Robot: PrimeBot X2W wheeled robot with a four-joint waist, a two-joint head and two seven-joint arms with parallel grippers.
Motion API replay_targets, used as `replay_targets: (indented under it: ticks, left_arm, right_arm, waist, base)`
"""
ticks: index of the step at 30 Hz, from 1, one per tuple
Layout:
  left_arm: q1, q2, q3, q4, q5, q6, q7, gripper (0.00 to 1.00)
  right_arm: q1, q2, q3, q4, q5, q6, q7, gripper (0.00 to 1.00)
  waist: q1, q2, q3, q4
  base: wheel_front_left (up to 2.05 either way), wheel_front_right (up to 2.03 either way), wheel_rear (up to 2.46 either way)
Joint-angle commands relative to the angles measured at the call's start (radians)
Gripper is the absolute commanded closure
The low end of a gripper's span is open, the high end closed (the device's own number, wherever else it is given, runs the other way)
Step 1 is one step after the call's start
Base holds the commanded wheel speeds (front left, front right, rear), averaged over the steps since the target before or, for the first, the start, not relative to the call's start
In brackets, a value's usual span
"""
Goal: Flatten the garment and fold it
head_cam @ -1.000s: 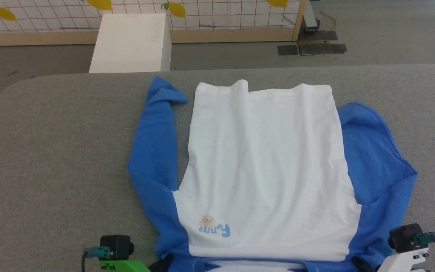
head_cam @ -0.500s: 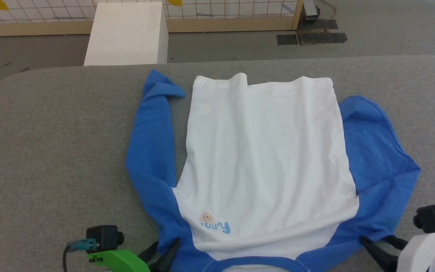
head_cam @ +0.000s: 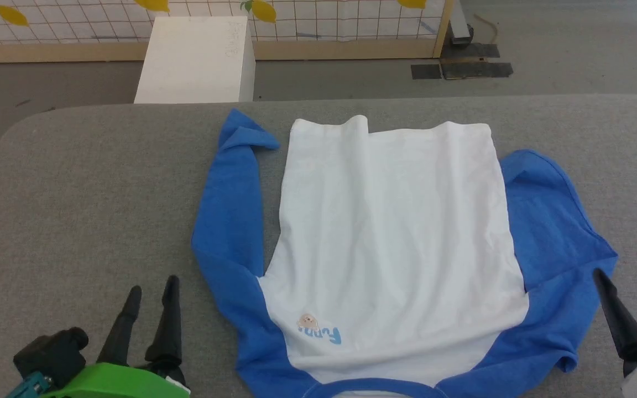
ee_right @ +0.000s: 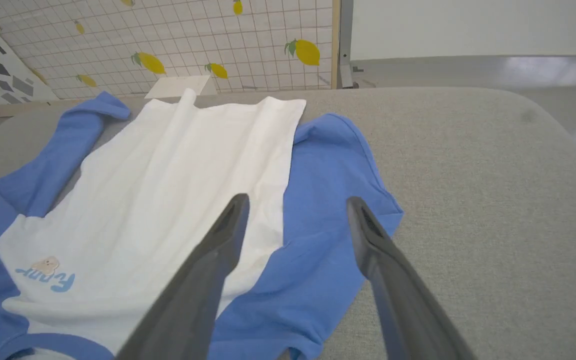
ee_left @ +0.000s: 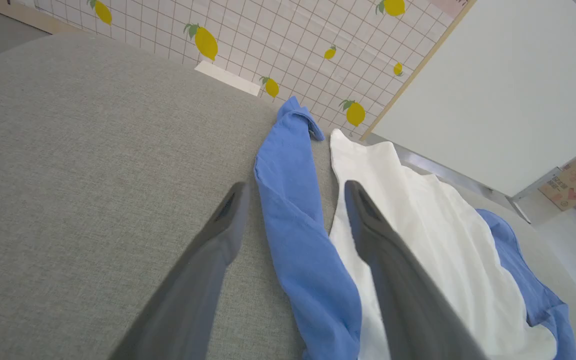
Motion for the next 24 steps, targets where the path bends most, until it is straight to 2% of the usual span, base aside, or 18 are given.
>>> replay_targets:
  ticks: [1,5,6,7,11,15,20,24]
  left_arm:
    - [-0.011,-0.024,0.004,0.02,0.017,0.004,-0.044,0.0]
    - [-0.023,-0.064,0.01,0.105,0.09,-0.007,-0.188,0.0]
    - [-0.037,-0.087,0.011,0.154,0.195,-0.018,-0.224,0.0]
    - [-0.044,-0.106,0.02,0.156,0.237,-0.019,-0.227,0.0]
    - [-0.046,-0.194,0.068,0.129,0.362,-0.047,-0.229,0.0]
    - [-0.058,-0.23,0.086,0.135,0.426,-0.092,-0.229,0.0]
    - [-0.155,-0.22,0.083,0.181,0.477,-0.165,-0.229,0.0]
    - [-0.311,-0.151,0.068,0.251,0.499,-0.22,-0.164,0.0]
  right_arm:
    - [-0.024,0.026,0.01,0.003,-0.03,-0.001,-0.062,0.0]
    - [-0.047,0.082,0.049,0.068,-0.146,-0.001,-0.256,0.0]
    - [-0.049,0.123,0.071,0.135,-0.228,-0.001,-0.379,0.0]
    - [-0.048,0.138,0.075,0.158,-0.261,-0.001,-0.421,0.0]
    - [-0.032,0.173,0.083,0.233,-0.356,-0.001,-0.53,0.0]
    - [-0.031,0.183,0.086,0.288,-0.373,-0.001,-0.575,0.0]
    - [-0.054,0.184,0.087,0.318,-0.35,-0.001,-0.596,0.0]
    - [-0.079,0.184,0.088,0.33,-0.337,-0.001,-0.601,0.0]
  waist:
    - [0.0,0.0,0.0,-0.001]
    - [0.0,0.0,0.001,-0.003]
    - [0.0,0.0,-0.001,-0.002]
    - [0.0,0.0,-0.001,0.0]
    - [0.0,0.0,-0.001,0.005]
    - [0.0,0.0,0.005,0.005]
    - [0.0,0.0,0.034,0.004]
    - [0.0,0.0,0.077,-0.004]
  base:
    - [0.0,0.0,0.0]
    - [0.0,0.0,0.0]
    - [0.0,0.0,0.0]
    - [0.0,0.0,0.0]
    - [0.0,0.0,0.0]
    - [0.0,0.0,0.0]
    - [0.0,0.0,0.0]
    - [0.0,0.0,0.0]
